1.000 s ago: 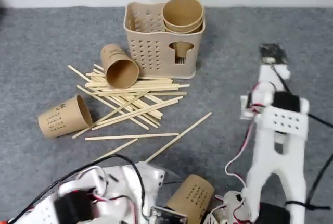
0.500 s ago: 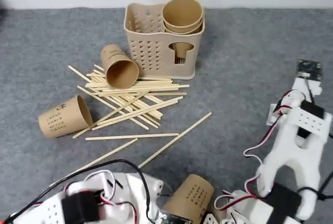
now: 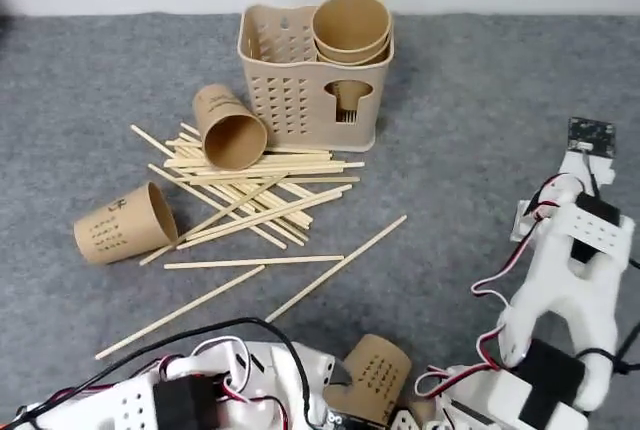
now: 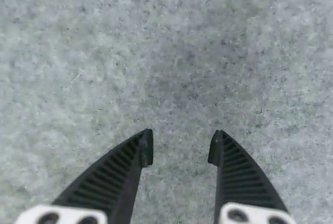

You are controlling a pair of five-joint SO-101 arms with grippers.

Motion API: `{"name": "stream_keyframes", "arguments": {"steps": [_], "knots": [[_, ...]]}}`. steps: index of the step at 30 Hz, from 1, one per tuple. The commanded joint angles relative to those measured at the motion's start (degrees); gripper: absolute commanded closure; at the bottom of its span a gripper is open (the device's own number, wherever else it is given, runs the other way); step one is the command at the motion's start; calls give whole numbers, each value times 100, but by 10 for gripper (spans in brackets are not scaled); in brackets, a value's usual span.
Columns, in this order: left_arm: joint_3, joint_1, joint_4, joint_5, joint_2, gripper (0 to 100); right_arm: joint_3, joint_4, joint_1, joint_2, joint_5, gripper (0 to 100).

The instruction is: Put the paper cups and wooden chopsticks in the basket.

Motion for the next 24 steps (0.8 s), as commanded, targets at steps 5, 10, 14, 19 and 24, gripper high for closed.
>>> {"name": "stream_keyframes", "arguments": {"steps": [5, 10, 14, 19, 24], "knots": [[391, 35, -132, 53, -79, 754, -53, -84, 75, -31, -9, 805], [840, 26, -888, 35, -79, 761, -53, -84, 92, -31, -18, 805], [1200, 35, -1538, 26, -79, 881, -53, -84, 101, -75, -18, 805], [1253, 9, -1996, 26, -79, 985, -53, -84, 101, -75, -18, 805], [892, -9, -2013, 35, -79, 988, -53, -84, 101, -75, -18, 805]]}}
